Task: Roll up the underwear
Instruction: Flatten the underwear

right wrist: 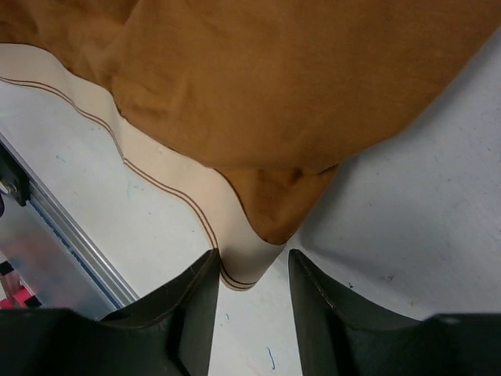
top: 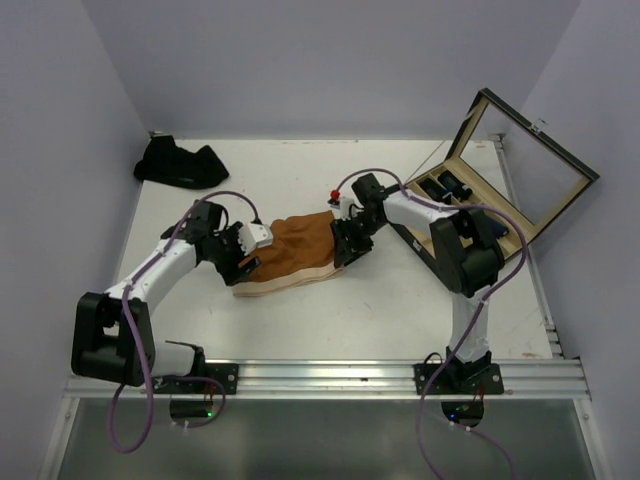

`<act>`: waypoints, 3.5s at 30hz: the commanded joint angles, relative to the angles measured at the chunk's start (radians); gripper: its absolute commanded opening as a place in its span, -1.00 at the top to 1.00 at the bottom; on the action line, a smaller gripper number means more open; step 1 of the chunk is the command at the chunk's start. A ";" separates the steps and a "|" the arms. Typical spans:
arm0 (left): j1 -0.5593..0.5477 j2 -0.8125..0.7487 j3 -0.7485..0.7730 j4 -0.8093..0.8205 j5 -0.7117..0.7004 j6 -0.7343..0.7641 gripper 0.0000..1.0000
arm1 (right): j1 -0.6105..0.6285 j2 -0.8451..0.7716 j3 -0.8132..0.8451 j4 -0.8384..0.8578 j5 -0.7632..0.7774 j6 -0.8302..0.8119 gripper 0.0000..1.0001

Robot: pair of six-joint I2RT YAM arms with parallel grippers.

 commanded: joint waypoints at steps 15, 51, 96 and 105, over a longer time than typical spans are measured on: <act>0.026 0.337 0.107 0.168 -0.148 -0.246 0.06 | -0.089 -0.034 -0.126 0.016 -0.160 -0.001 1.00; 0.079 -0.052 -0.080 -0.152 0.122 1.107 -0.54 | 0.181 -0.455 -0.476 0.276 0.132 -1.306 0.04; 0.070 -0.188 0.090 -0.538 0.353 1.194 1.00 | 0.175 -0.853 -0.557 0.224 0.016 -1.314 1.00; 0.069 -0.376 0.121 -0.660 0.505 0.905 1.00 | 0.180 -1.087 -0.533 0.138 -0.021 -1.024 1.00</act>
